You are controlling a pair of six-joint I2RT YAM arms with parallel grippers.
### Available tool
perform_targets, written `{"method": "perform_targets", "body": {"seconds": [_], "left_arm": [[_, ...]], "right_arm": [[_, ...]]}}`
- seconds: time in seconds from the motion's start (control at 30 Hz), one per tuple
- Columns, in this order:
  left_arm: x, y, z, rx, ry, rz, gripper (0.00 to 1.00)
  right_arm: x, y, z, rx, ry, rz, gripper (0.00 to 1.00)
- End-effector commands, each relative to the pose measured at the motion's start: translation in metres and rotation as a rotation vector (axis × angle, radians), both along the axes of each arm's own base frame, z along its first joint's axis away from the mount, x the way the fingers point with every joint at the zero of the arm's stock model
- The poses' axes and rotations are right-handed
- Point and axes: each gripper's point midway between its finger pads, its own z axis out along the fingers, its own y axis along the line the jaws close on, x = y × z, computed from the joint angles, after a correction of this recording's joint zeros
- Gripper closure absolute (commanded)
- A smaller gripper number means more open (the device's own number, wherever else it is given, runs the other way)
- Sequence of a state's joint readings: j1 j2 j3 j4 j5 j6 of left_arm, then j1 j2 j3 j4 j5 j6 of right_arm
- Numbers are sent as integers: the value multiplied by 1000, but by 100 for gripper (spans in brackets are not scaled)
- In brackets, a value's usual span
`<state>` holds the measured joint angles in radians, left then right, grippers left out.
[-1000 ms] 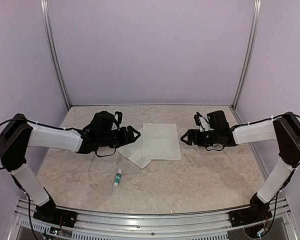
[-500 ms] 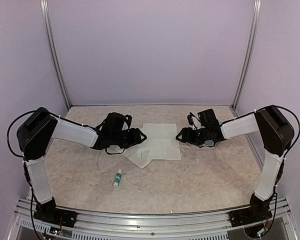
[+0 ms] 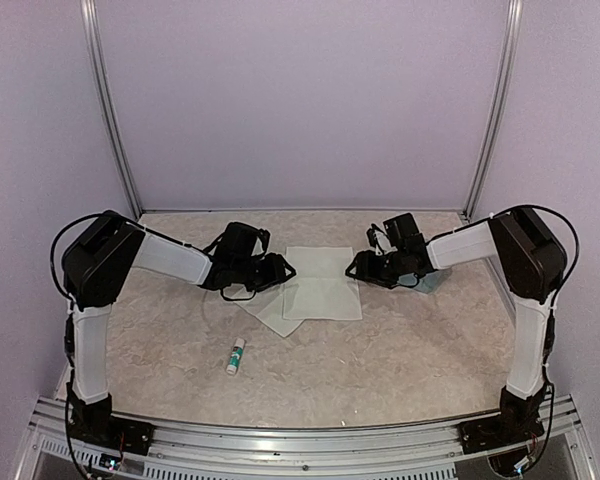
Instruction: Place the letter into the envelope and seal it
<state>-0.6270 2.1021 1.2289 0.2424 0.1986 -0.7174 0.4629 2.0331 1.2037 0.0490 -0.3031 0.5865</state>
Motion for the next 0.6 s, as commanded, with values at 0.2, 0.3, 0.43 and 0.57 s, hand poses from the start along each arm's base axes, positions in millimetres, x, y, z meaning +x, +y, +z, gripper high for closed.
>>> {"method": "perform_targets", "body": {"seconds": [0.2,0.3,0.43,0.57], "left_arm": [[12,2,-24,43,31,7,51],[13,2,-27,47,34,4,51],[10,-5,-29,25,39,-22,53],[9,-10,-28,-8,40,-40,53]], "right_arm": [[-3,15,-16,33,74,21,42],[-4,17,-19,41,85,26,42],[-5,22,-19,71,98,38,43],[-6,28,-17,102,105,51,44]]}}
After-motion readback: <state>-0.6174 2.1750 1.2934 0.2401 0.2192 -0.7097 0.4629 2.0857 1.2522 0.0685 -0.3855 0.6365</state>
